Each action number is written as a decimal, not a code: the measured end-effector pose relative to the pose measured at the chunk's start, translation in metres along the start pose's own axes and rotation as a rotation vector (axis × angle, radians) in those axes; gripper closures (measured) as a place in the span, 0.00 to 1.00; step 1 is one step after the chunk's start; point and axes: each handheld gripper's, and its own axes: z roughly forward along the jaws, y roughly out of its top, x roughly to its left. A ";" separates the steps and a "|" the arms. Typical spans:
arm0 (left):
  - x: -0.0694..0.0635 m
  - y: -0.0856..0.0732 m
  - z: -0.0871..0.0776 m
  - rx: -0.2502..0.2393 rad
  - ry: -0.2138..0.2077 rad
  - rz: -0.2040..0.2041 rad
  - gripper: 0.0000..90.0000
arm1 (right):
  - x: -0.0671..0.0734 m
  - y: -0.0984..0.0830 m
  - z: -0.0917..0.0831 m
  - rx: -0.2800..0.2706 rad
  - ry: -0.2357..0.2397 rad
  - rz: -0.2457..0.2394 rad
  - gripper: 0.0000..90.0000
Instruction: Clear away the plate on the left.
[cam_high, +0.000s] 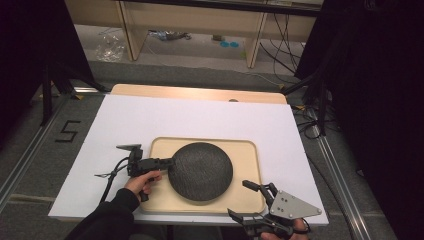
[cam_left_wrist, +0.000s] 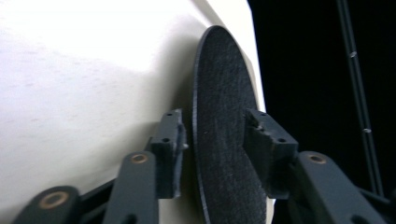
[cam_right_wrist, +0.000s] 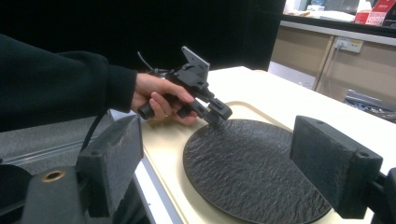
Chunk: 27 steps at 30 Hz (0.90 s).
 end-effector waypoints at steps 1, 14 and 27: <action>0.000 0.000 -0.001 0.002 0.005 0.005 0.62 | 0.001 0.000 0.000 -0.004 -0.005 -0.001 0.21; -0.009 0.009 -0.029 -0.030 0.054 0.085 0.46 | 0.000 0.001 -0.001 -0.006 -0.006 0.000 0.20; -0.020 0.016 -0.071 -0.087 0.027 0.172 0.34 | 0.000 -0.001 -0.001 -0.001 -0.017 0.004 0.20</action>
